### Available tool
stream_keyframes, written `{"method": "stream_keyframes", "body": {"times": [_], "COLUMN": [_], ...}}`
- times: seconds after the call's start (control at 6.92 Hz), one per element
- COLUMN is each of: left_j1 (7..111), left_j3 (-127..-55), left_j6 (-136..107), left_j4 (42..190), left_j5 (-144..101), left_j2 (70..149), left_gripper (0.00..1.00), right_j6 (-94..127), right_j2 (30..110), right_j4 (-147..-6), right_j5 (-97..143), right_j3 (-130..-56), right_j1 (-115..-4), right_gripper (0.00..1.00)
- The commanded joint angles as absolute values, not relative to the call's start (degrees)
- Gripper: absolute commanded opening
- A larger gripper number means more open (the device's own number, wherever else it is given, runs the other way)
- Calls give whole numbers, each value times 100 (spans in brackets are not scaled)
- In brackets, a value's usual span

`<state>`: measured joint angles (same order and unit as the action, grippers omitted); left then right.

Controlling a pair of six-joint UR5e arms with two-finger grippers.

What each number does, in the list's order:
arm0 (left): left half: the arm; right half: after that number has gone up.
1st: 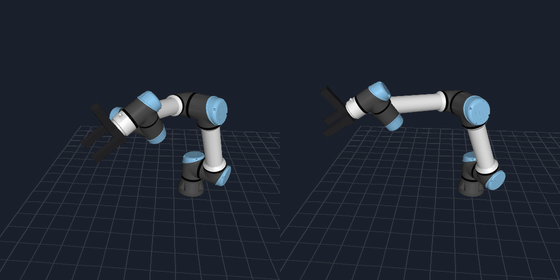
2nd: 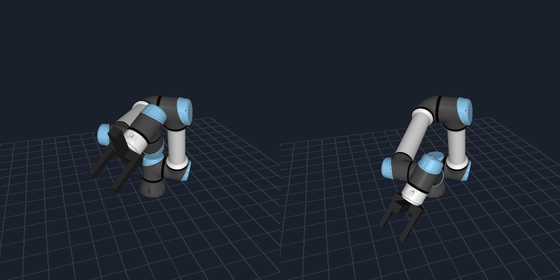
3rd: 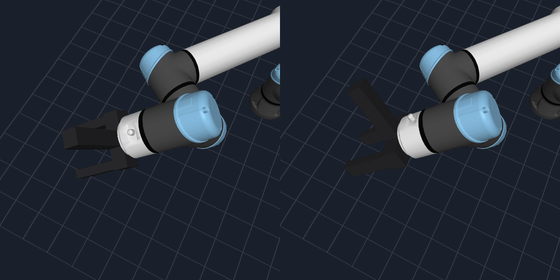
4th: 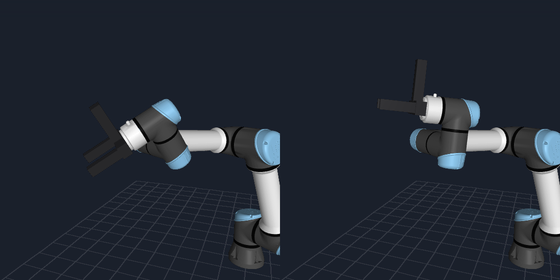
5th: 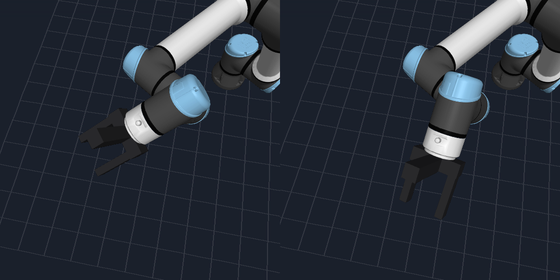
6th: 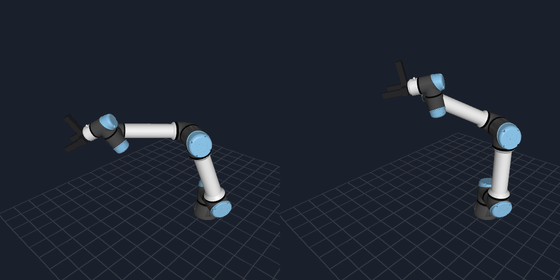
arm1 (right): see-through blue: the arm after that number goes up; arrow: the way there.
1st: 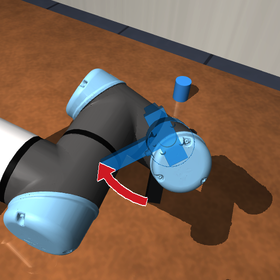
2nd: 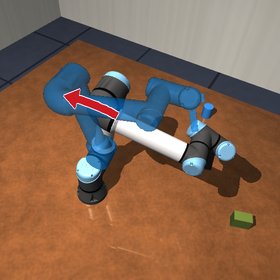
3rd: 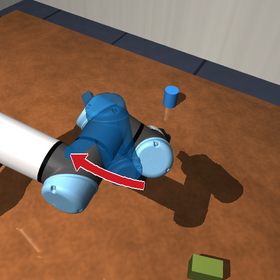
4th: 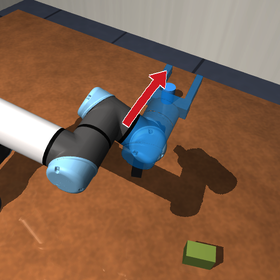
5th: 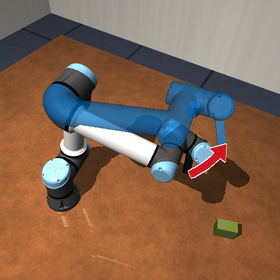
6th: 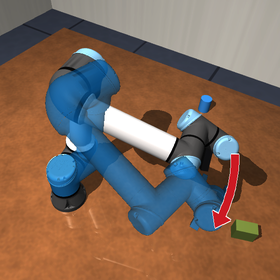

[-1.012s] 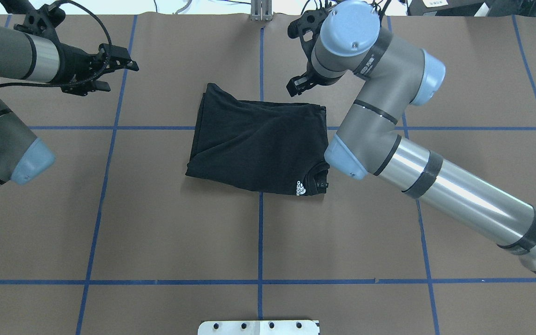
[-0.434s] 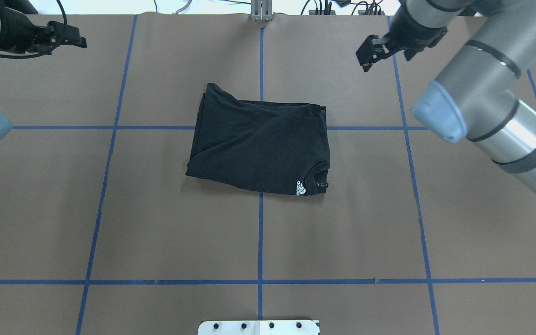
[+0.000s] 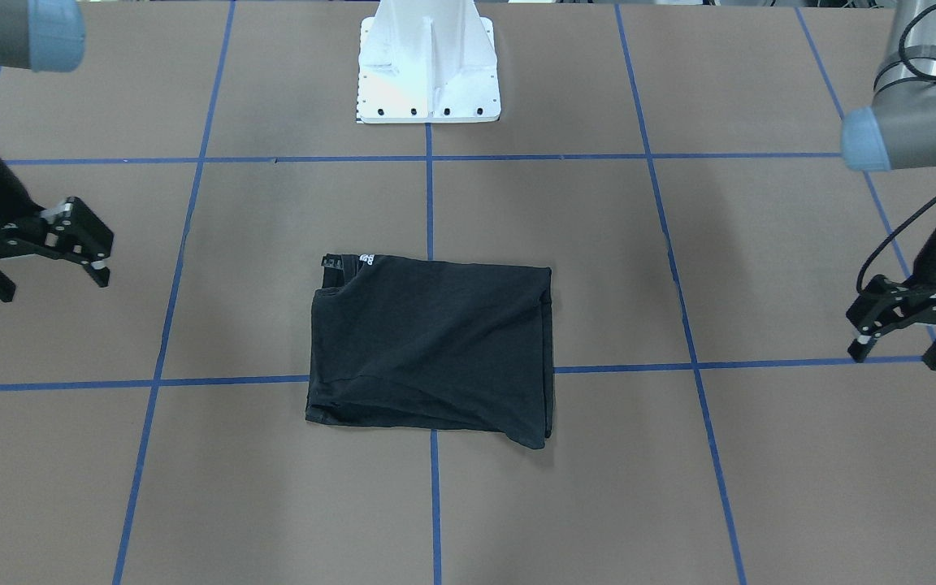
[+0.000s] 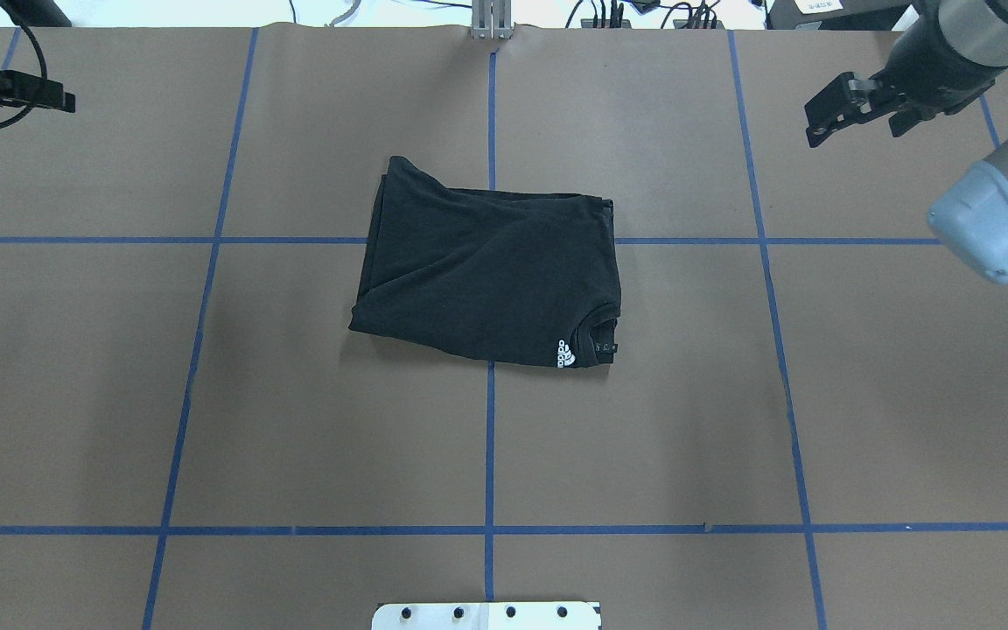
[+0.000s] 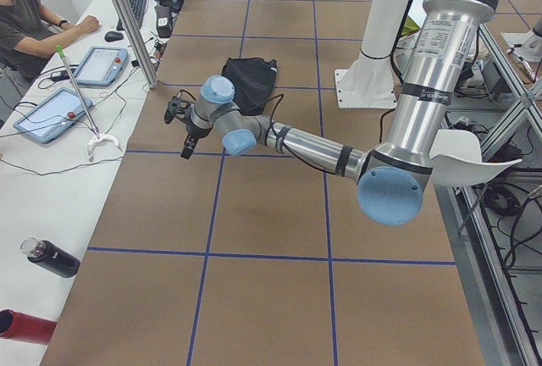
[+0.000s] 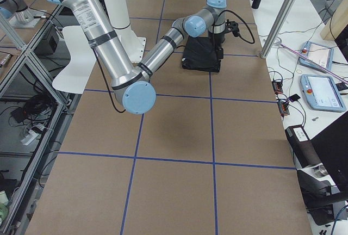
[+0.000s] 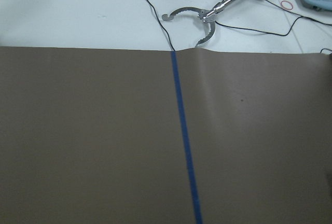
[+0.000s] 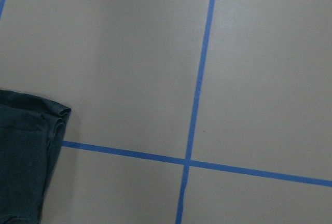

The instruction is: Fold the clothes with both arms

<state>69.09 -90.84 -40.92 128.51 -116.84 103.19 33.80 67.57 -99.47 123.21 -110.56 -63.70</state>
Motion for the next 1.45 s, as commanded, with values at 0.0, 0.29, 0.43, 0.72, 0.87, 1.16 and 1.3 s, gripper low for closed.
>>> {"method": "stream_keyframes", "body": {"times": [0.0, 0.29, 0.43, 0.72, 0.87, 1.16, 1.3], "left_j1": [7408, 7899, 7919, 7884, 7901, 8024, 8425], "left_j3": [-9009, -8598, -8457, -8297, -8253, -8279, -8392], "left_j6": [-3537, -2072, -1848, -1846, -1837, -877, -61], "left_j4": [12806, 12806, 12806, 12850, 12815, 12309, 11330], "left_j5": [-11707, -11707, -11707, -11646, -11672, -11689, -11698], "left_j2": [10204, 10204, 10195, 10081, 9977, 9818, 9870], "left_gripper": [100, 100, 100, 100, 100, 100, 100], "right_j6": [3375, 3131, 2407, 1785, 1558, 706, 625], "right_j2": [7249, 7950, 8215, 8533, 8699, 9165, 9254], "right_j4": [-9949, -9958, -9949, -9958, -9958, -9949, -9949], "right_j5": [12296, 12340, 12349, 12968, 13234, 13552, 13561], "right_j3": [-11040, -11013, -10743, -10233, -10091, -10099, -10099], "right_j1": [-6774, -7285, -7538, -8293, -8610, -8920, -8973], "right_gripper": [100, 100, 100, 100, 100, 100, 100]}}
